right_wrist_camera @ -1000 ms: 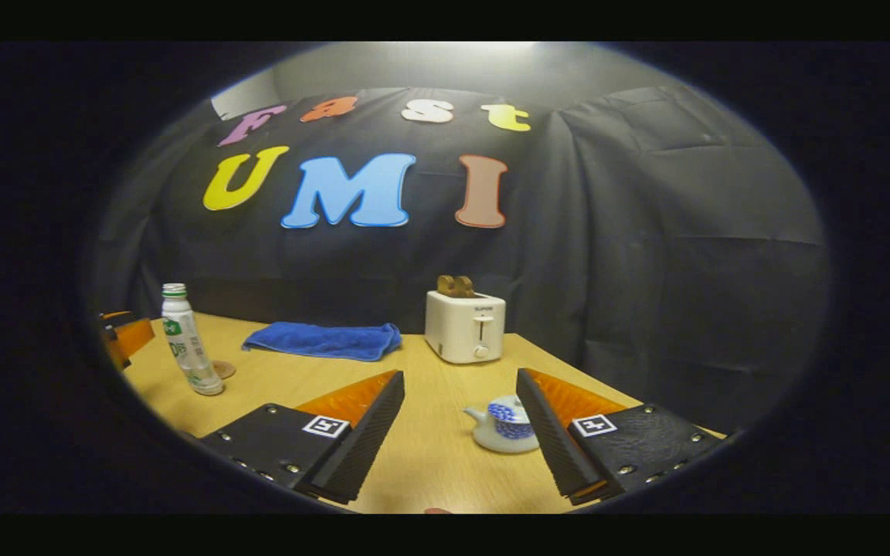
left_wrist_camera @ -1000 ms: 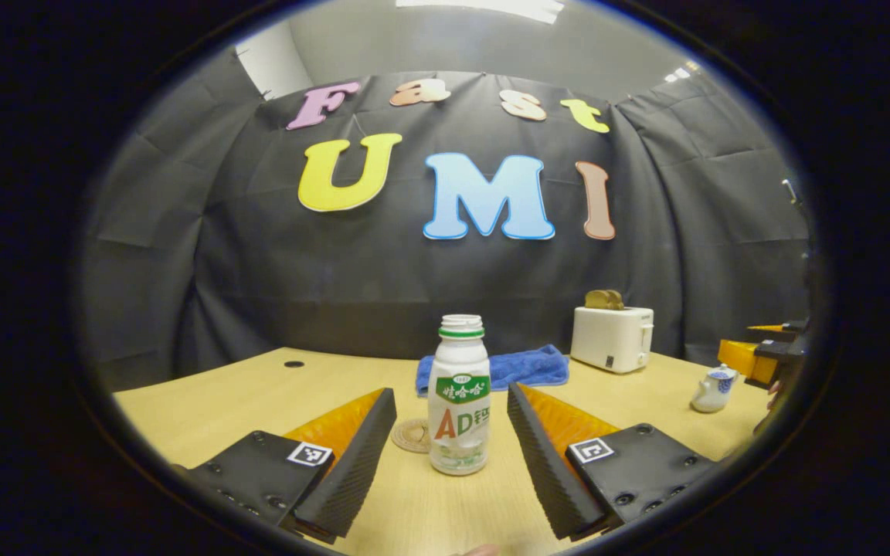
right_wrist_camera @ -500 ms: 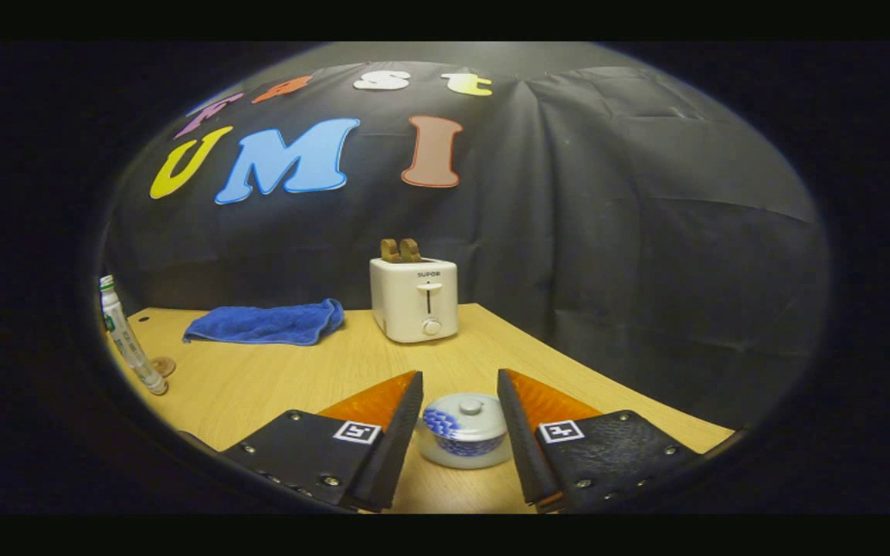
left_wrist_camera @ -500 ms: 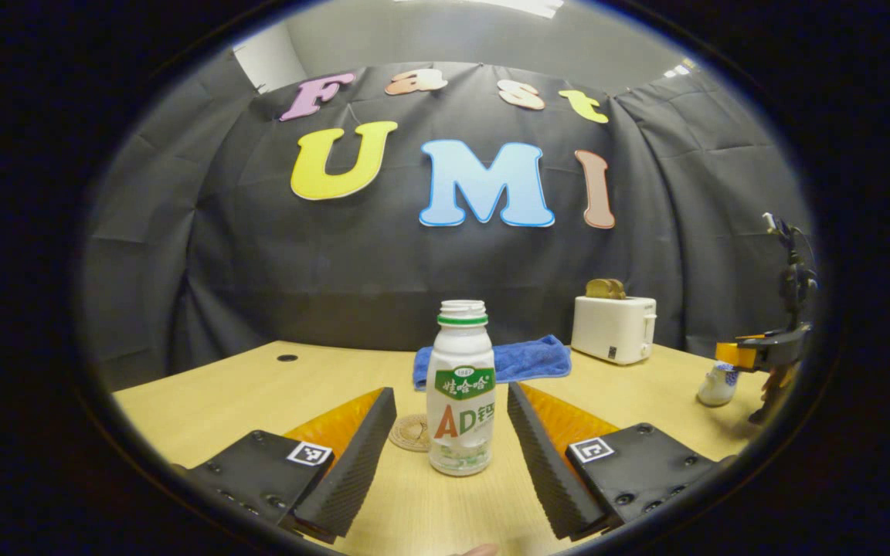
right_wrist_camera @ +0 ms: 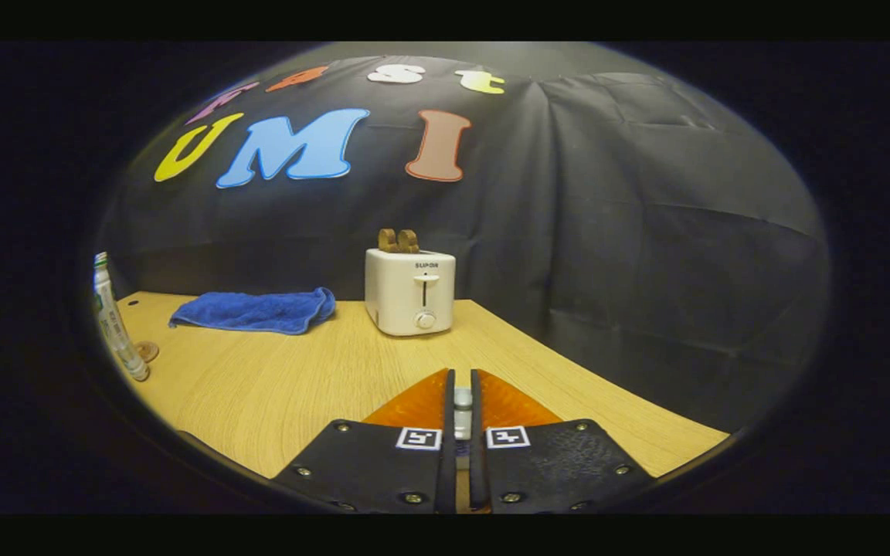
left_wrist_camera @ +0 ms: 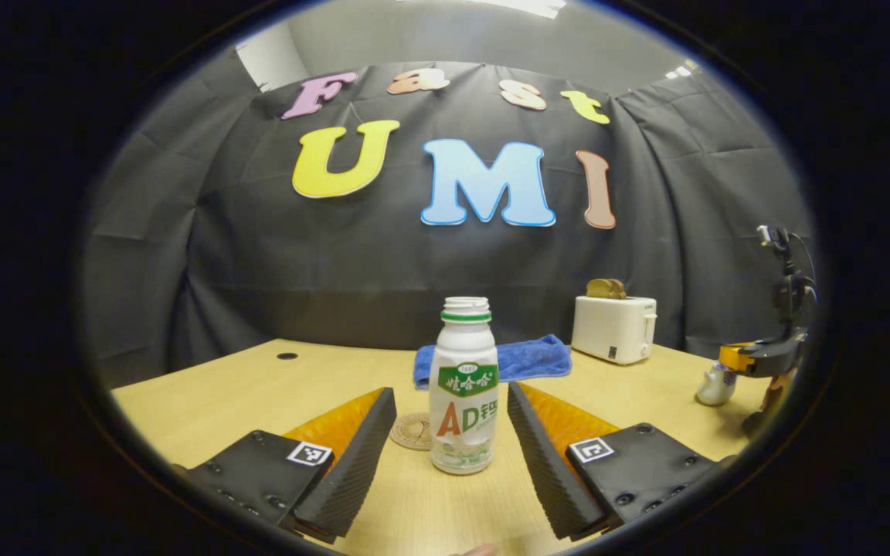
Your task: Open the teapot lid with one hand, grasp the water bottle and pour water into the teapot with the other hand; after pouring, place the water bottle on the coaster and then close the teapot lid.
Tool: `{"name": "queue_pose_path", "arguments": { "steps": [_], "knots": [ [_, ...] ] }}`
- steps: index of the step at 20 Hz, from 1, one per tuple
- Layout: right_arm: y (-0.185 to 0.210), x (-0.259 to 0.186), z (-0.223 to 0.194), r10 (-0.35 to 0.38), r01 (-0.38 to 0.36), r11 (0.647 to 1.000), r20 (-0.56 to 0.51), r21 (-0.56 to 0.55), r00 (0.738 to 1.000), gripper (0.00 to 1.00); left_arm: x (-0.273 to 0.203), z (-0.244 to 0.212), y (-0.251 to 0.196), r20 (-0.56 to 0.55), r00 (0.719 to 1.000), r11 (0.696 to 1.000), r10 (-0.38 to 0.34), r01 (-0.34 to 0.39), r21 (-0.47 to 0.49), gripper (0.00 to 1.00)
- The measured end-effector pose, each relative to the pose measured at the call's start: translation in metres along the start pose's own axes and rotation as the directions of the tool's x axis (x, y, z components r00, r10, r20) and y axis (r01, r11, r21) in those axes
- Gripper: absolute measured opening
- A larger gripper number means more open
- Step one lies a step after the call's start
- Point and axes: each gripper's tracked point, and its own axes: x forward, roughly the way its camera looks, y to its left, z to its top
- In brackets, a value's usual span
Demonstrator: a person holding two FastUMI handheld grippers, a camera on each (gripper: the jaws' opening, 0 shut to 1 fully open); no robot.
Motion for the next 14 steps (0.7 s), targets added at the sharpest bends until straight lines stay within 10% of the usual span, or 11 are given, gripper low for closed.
{"name": "queue_pose_path", "arguments": {
  "steps": [5, 14],
  "knots": [
    [0.006, -0.020, 0.034, 0.022, -0.023, 1.000, 0.093, 0.010, 0.995, 0.07, -0.003, 0.004, 0.004, 0.015, 1.000, 1.000, 0.003, -0.003, 0.016, 1.00],
    [0.085, -0.082, 0.062, 0.273, -0.261, 0.961, 0.170, -0.091, 0.947, 0.07, 0.017, -0.008, -0.007, -0.002, 0.999, 0.999, -0.047, 0.047, 0.004, 1.00]
  ]
}}
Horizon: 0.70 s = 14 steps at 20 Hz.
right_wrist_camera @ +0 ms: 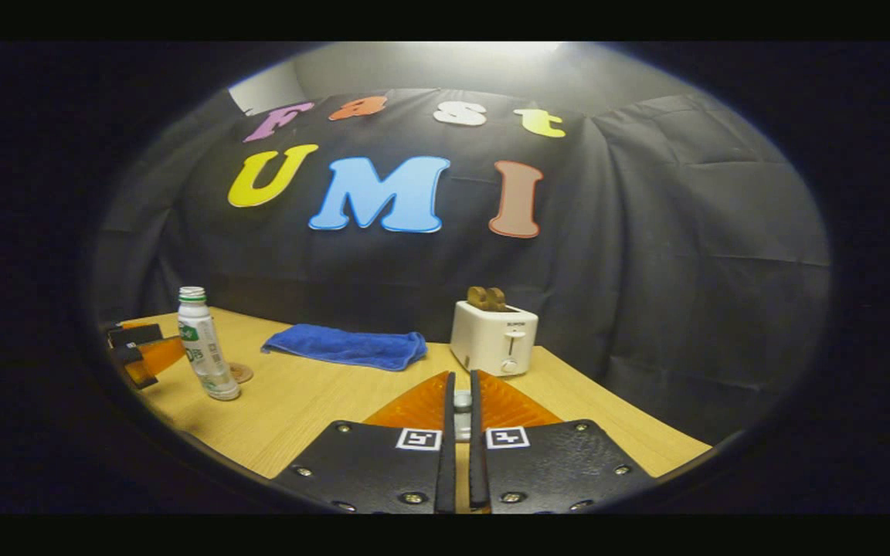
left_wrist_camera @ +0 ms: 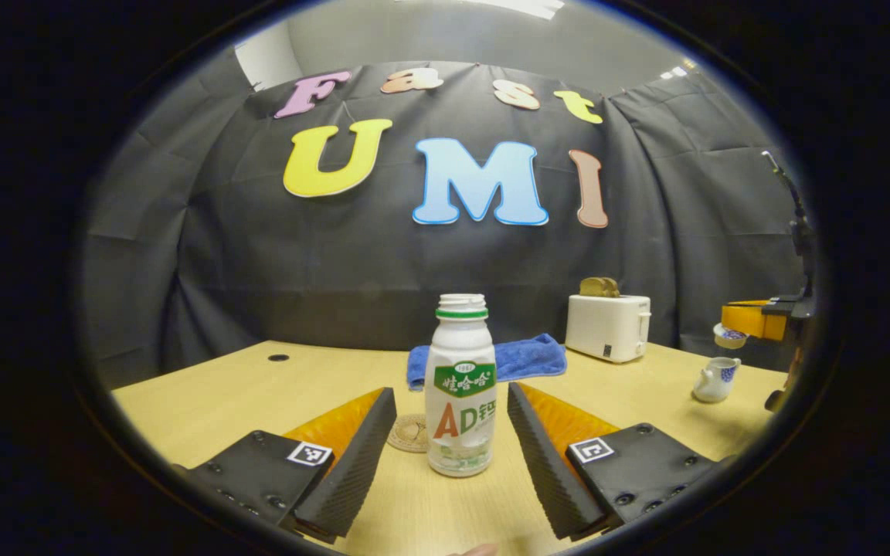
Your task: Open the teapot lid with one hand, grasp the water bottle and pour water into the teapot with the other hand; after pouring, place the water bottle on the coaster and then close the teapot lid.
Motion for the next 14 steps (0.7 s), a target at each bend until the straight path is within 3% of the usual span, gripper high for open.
{"name": "queue_pose_path", "arguments": {
  "steps": [4, 7, 8, 9, 12, 14],
  "knots": [
    [0.024, -0.002, -0.005, 0.060, -0.060, 0.998, -0.011, -0.019, 0.998, 0.07, 0.022, -0.010, -0.003, -0.029, 1.000, 1.000, -0.001, 0.001, 0.005, 1.00],
    [0.025, -0.004, -0.004, 0.064, -0.064, 0.998, -0.004, -0.013, 0.998, 0.07, 0.038, -0.013, 0.002, -0.040, 0.999, 0.999, 0.023, -0.022, 0.031, 1.00],
    [0.024, -0.005, -0.003, 0.064, -0.064, 0.998, -0.001, -0.013, 0.998, 0.07, 0.044, -0.014, 0.001, -0.046, 0.999, 0.999, 0.021, -0.019, 0.038, 0.95],
    [0.024, -0.005, -0.003, 0.064, -0.064, 0.998, 0.001, -0.013, 0.998, 0.07, 0.051, -0.017, 0.002, -0.055, 0.998, 0.999, 0.025, -0.023, 0.039, 1.00],
    [0.021, -0.008, -0.003, 0.068, -0.068, 0.998, 0.005, -0.006, 0.998, 0.07, 0.066, -0.032, 0.000, -0.110, 0.994, 0.999, 0.018, -0.014, 0.036, 1.00],
    [0.019, -0.010, -0.004, 0.068, -0.068, 0.998, 0.006, -0.001, 0.998, 0.07, 0.069, -0.030, -0.002, -0.111, 0.994, 0.999, 0.010, -0.005, 0.040, 0.86]
  ]
}}
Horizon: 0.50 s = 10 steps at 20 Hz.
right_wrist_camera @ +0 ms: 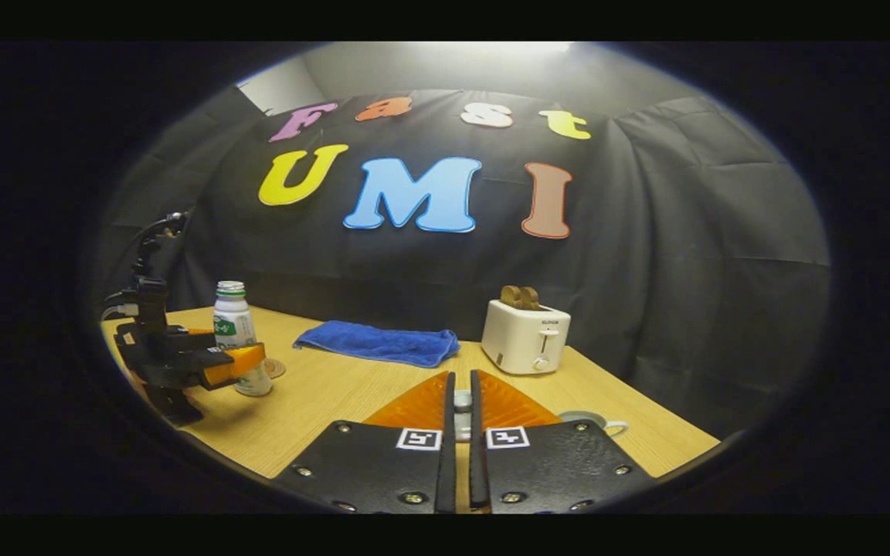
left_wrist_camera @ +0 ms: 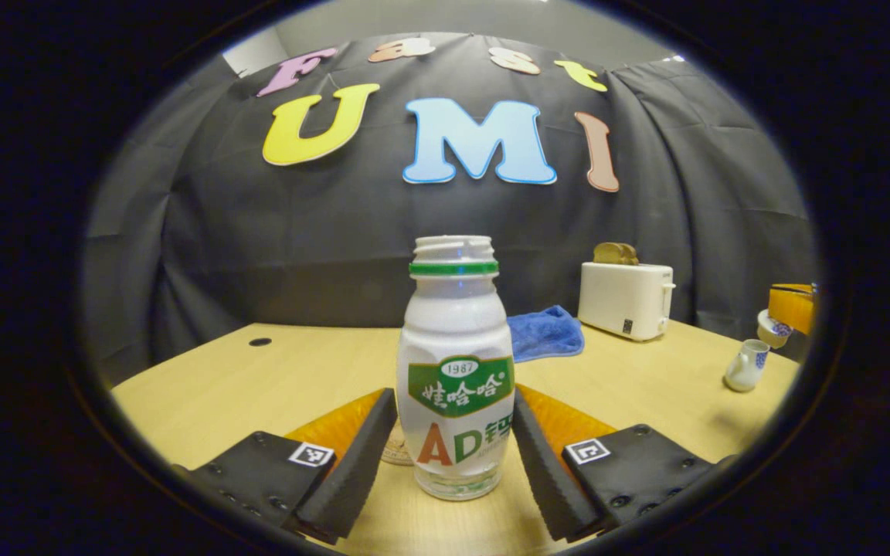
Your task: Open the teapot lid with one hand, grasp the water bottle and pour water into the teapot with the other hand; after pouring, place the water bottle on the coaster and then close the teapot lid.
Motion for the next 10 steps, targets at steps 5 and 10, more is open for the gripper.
{"name": "queue_pose_path", "arguments": {
  "steps": [5, 10],
  "knots": [
    [-0.011, -0.022, -0.005, 0.001, -0.002, 1.000, 0.004, 0.022, 1.000, 0.07, -0.011, 0.006, -0.017, -0.021, 0.999, 0.994, -0.027, 0.029, 0.103, 0.72],
    [-0.037, -0.069, -0.013, -0.040, 0.039, 0.999, 0.028, 0.034, 0.999, 0.07, -0.011, 0.031, -0.060, 0.018, 0.998, 0.914, -0.056, 0.044, 0.404, 0.76]
  ]
}}
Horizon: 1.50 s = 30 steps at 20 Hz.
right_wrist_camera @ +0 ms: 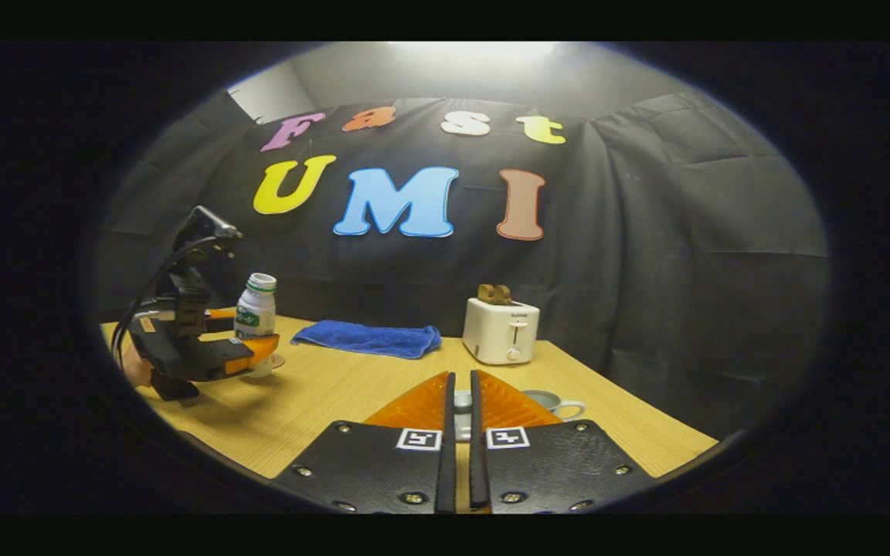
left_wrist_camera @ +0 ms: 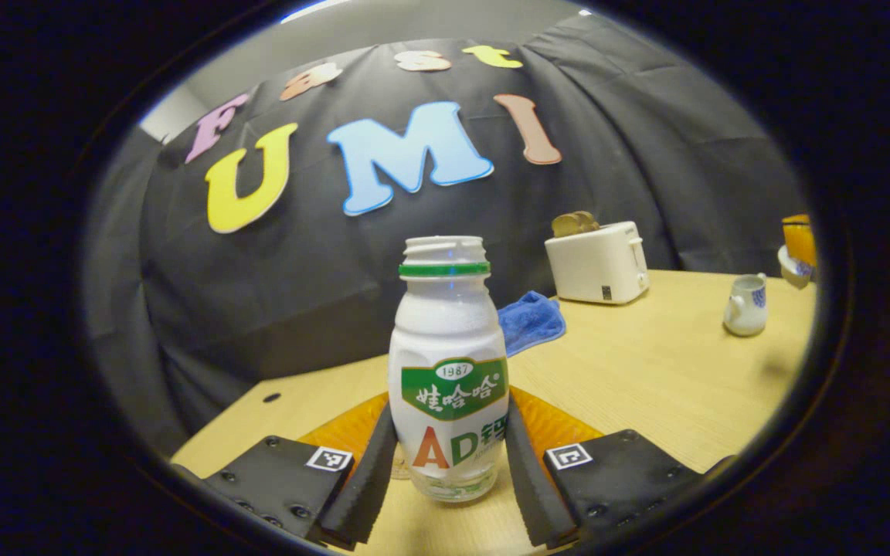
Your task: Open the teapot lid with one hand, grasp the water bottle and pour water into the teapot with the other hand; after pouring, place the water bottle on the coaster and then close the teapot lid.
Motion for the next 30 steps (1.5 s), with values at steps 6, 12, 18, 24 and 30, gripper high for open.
{"name": "queue_pose_path", "arguments": {
  "steps": [6, 12, 18, 24, 30],
  "knots": [
    [-0.012, -0.052, -0.012, -0.003, 0.003, 1.000, 0.022, 0.002, 1.000, 0.07, 0.016, 0.035, -0.068, 0.034, 0.994, 0.957, -0.105, 0.091, 0.277, 0.81],
    [-0.024, -0.071, -0.020, -0.016, 0.015, 0.999, 0.034, 0.031, 0.999, 0.07, 0.026, 0.064, -0.131, 0.065, 0.982, 0.853, -0.175, 0.118, 0.509, 0.76],
    [-0.043, -0.076, -0.033, -0.048, 0.047, 0.996, 0.007, 0.073, 0.999, 0.07, 0.030, 0.083, -0.176, 0.072, 0.966, 0.718, -0.247, 0.132, 0.683, 0.76],
    [-0.057, -0.078, -0.041, -0.068, 0.069, 0.994, -0.016, 0.085, 0.998, 0.07, 0.039, 0.091, -0.205, 0.055, 0.959, 0.588, -0.279, 0.125, 0.799, 0.81],
    [-0.068, -0.079, -0.047, -0.076, 0.079, 0.991, -0.032, 0.108, 0.997, 0.07, 0.040, 0.088, -0.227, 0.011, 0.958, 0.469, -0.287, 0.130, 0.874, 0.81]
  ]
}}
